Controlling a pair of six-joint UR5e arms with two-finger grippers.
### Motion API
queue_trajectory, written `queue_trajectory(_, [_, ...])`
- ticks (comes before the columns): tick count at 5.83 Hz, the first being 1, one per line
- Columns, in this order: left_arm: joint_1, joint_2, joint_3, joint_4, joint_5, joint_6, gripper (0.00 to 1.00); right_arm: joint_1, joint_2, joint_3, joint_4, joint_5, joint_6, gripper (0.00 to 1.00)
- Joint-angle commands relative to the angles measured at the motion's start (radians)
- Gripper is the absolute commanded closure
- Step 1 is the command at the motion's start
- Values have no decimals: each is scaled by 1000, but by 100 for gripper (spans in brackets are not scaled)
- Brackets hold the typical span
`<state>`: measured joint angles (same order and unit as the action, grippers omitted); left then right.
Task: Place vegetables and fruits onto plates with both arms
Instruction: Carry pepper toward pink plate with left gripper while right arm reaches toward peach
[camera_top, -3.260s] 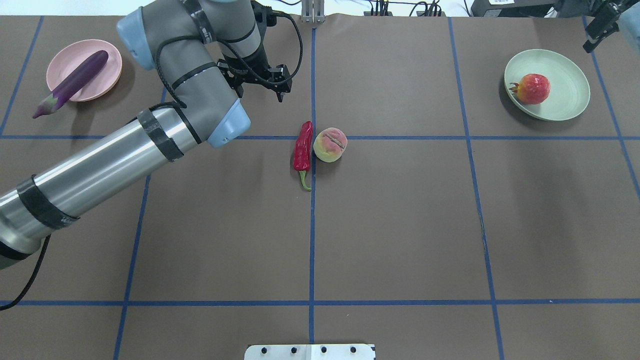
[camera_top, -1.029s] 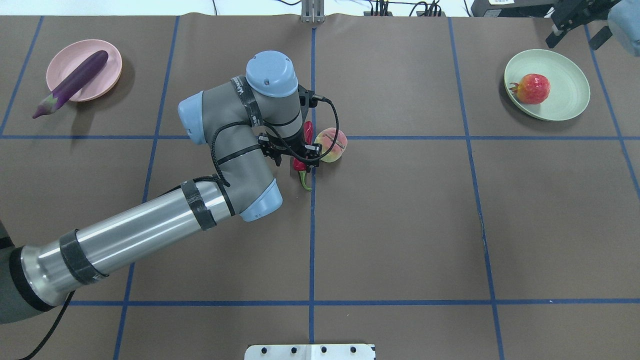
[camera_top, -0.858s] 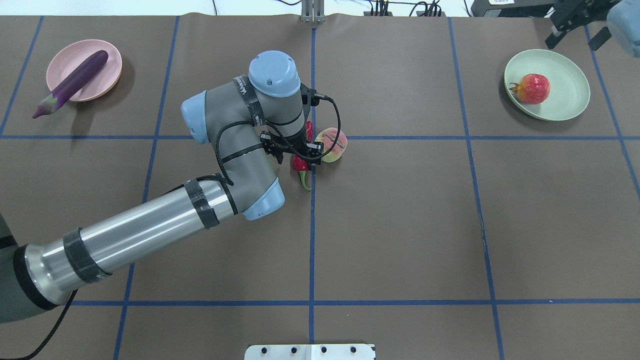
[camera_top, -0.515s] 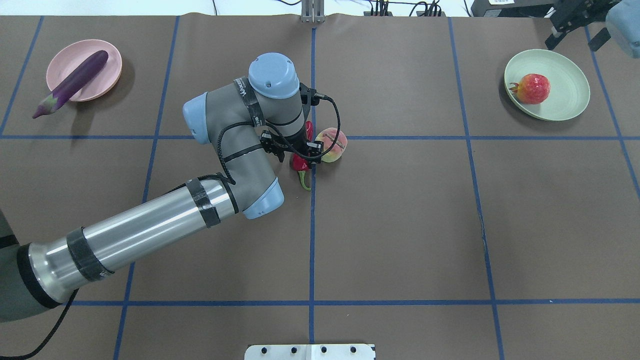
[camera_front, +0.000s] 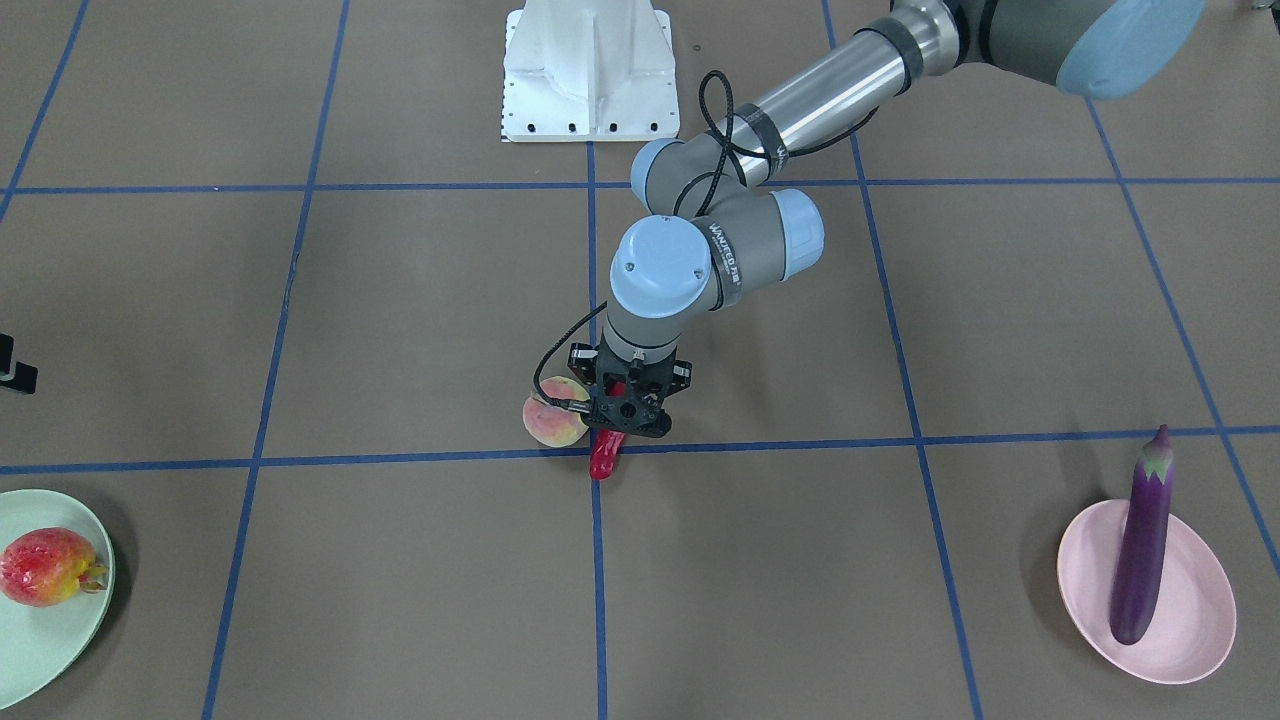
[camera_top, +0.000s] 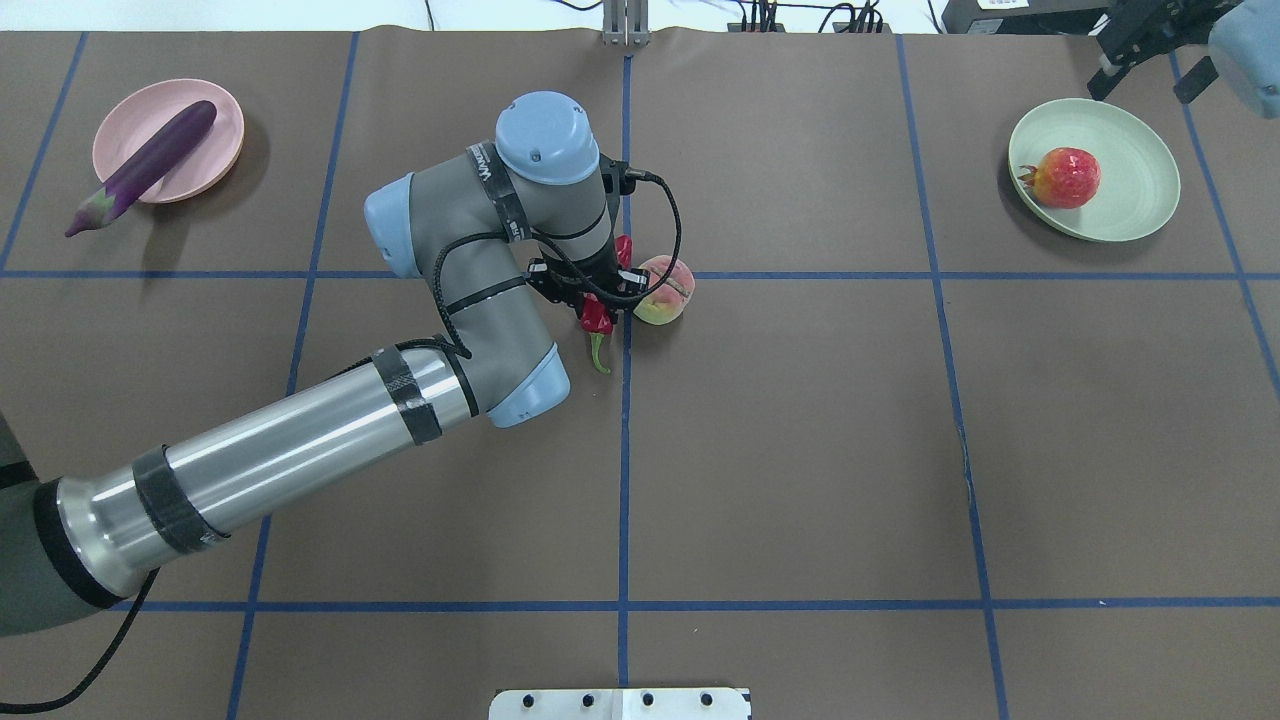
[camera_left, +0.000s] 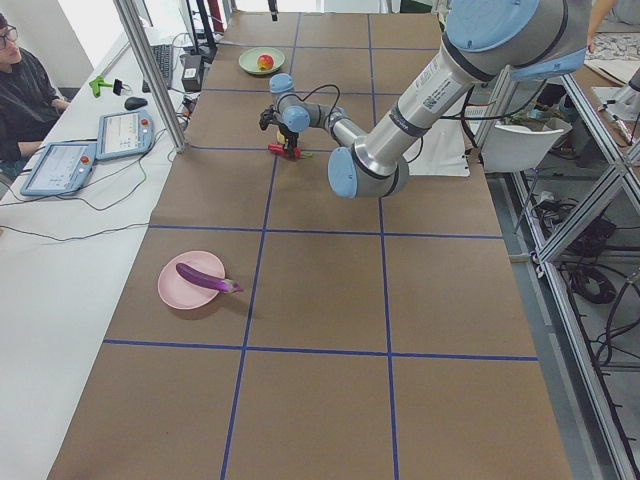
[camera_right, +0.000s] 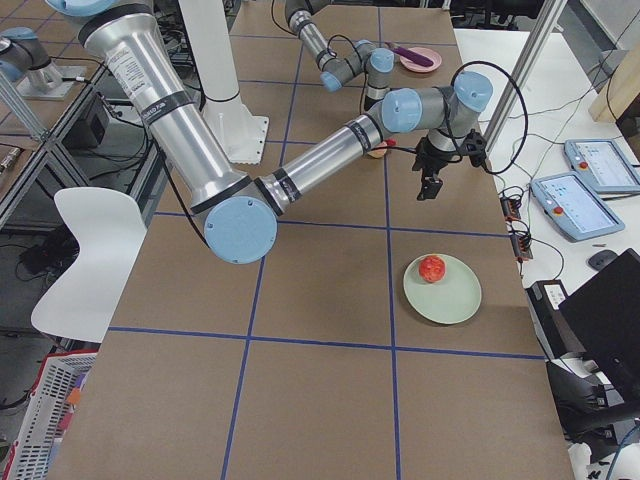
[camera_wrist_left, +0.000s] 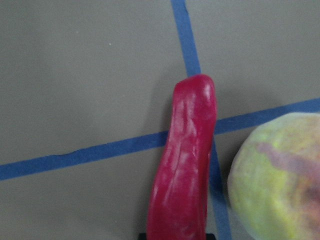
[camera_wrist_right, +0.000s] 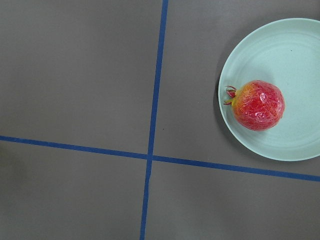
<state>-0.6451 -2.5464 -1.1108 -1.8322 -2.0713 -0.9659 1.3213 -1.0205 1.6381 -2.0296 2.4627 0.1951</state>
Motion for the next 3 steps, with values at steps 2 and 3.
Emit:
queue_trajectory(2, [-147,8,-1,19,-15,4,100,-109,3,124,6,-7,224,1])
queue_trajectory(3, [-210,17,2,51,-56,53,100,-152,10,167,6,-19,301,1])
